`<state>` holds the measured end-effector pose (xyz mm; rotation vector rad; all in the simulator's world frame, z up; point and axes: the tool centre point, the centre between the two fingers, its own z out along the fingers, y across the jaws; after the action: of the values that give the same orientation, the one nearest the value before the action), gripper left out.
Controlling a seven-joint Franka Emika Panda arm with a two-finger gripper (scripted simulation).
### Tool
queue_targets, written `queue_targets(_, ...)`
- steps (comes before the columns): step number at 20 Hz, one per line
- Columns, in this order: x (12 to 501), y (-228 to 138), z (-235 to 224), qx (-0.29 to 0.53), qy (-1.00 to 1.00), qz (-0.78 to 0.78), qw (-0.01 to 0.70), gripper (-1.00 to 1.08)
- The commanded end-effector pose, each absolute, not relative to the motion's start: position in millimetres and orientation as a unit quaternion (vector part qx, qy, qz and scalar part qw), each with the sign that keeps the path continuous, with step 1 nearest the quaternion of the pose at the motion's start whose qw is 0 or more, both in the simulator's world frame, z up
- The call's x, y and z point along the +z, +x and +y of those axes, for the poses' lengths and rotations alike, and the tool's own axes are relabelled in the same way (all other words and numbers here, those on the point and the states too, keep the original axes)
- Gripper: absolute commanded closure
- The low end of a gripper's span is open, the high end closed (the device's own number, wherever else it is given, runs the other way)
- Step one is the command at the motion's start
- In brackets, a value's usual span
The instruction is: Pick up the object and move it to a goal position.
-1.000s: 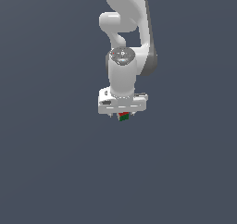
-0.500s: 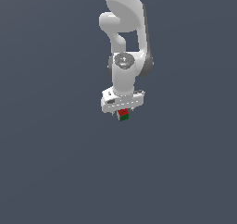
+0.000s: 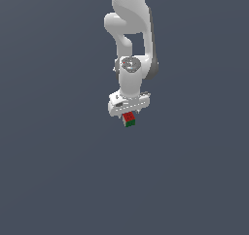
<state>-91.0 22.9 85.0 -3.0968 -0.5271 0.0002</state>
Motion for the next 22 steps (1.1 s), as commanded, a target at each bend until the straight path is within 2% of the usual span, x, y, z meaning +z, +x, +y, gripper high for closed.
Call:
queue_targets(1,83,-94,23,0.0,-0.985,-0.172,0.0,-0.92)
queue_targets(7,79,-93,23,0.0,-0.985,-0.171,0.0,-0.92)
queue_targets(22,33,-95,23,0.0,-0.985,-0.172,0.0,-0.92)
